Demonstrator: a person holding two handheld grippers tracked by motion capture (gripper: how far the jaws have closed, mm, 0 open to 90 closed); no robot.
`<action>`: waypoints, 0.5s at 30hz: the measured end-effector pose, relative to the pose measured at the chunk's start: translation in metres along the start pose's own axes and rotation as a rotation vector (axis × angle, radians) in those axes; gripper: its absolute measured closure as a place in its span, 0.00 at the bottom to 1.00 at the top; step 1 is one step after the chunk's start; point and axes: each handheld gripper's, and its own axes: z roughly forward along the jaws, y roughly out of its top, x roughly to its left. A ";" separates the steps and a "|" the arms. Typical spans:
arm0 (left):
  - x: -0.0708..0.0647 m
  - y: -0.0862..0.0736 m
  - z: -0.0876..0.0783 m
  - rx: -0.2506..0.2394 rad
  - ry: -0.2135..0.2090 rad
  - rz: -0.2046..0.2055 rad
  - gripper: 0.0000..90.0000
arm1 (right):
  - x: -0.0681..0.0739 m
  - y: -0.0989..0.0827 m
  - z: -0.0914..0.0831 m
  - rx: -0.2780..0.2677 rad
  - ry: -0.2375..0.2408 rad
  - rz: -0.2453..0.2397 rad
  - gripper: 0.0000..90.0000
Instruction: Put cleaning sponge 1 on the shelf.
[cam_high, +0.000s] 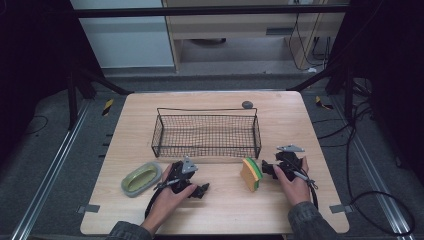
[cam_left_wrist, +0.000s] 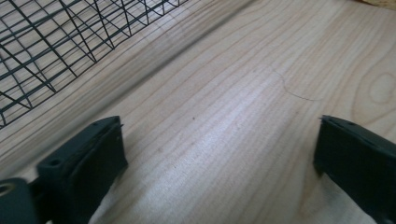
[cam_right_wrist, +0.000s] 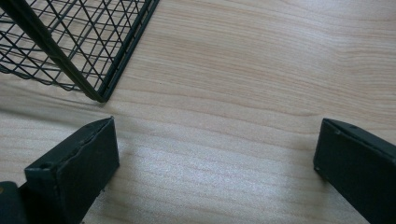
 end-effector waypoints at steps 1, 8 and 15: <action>0.000 0.001 -0.003 -0.009 -0.009 -0.007 0.06 | 0.000 0.000 0.000 0.000 0.000 0.000 0.00; 0.008 0.008 -0.037 -0.095 0.026 -0.001 0.05 | -0.004 -0.005 -0.005 -0.002 0.041 -0.038 0.00; 0.036 0.007 -0.071 -0.133 0.105 -0.013 0.06 | -0.005 -0.009 -0.009 -0.003 0.048 -0.049 0.01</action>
